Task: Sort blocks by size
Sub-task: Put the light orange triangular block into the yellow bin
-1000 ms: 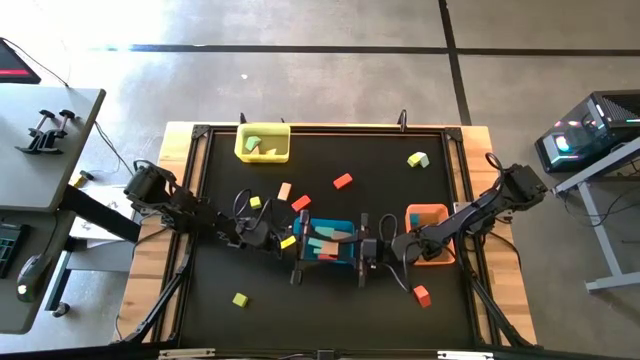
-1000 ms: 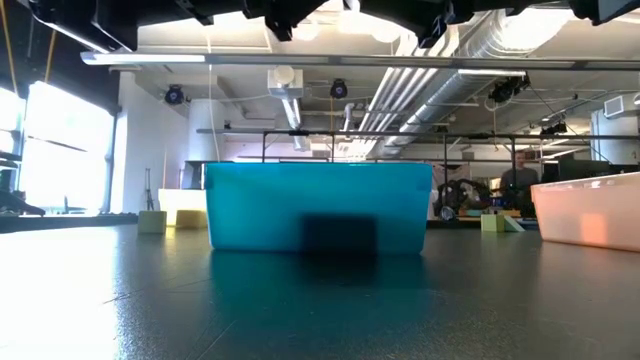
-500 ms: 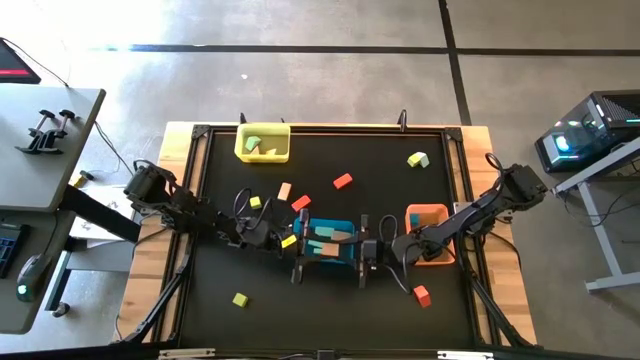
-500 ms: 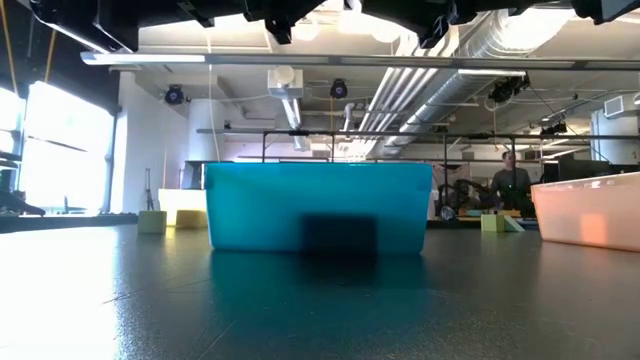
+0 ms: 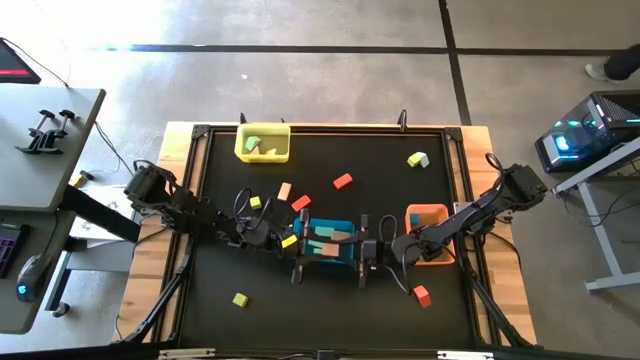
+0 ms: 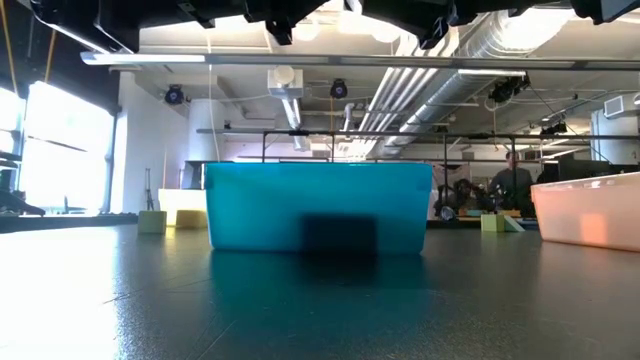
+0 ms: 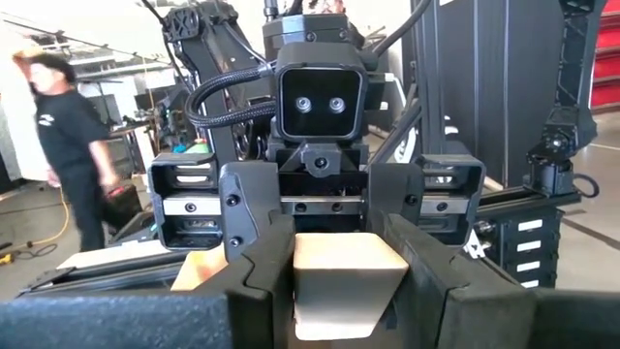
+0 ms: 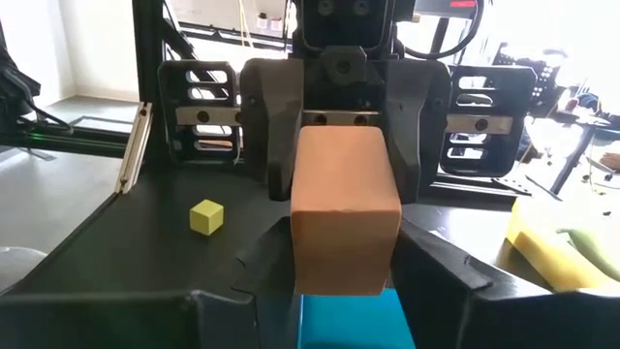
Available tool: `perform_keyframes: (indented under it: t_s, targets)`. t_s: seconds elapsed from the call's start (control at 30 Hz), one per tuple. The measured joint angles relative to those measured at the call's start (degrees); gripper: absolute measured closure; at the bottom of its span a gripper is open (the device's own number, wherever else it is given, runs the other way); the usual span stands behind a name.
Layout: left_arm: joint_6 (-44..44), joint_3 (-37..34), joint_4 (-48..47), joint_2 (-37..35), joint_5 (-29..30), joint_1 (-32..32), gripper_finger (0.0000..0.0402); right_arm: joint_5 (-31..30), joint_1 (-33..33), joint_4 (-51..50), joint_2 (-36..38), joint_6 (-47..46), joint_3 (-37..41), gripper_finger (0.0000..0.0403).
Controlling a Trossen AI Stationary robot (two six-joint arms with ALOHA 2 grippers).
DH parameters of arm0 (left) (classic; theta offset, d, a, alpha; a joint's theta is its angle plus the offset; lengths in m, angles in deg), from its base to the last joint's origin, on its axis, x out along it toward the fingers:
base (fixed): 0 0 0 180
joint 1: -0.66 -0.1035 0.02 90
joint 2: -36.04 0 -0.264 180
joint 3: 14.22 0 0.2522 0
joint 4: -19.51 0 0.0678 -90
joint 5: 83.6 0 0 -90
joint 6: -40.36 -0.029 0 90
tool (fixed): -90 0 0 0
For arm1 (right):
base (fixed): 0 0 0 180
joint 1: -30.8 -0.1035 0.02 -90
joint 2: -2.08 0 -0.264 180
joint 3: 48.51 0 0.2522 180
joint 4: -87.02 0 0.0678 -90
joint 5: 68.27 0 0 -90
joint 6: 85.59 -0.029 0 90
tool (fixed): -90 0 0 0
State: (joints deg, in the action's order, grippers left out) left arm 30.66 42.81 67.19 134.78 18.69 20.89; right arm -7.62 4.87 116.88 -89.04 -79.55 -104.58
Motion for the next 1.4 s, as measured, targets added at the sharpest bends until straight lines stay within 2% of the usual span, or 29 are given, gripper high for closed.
perform_keyframes:
  t_s: [0.87, 0.97, 1.23, 1.4]
  targets:
    - [-0.4, 0.0, -1.3, 0.0, -0.5, 0.1, 0.0295, 2.6, 0.1, -1.0, 0.0, 1.7, 0.0, 0.0241]
    - [-0.5, 0.0, -1.5, 0.0, -0.1, 0.1, 0.0295, 2.5, 0.1, -1.1, 0.0, 1.1, 0.0, 0.0229]
    - [-0.4, 0.0, -2.5, 0.1, 0.2, 0.2, 0.0295, 0.1, 0.1, -5.9, 0.0, 0.3, 0.0, 0.0165]
    - [0.0, 0.0, -3.6, 0.1, 2.3, 0.1, 0.0295, -3.3, 0.0, -9.0, 0.0, 0.4, 0.0, 0.0158]
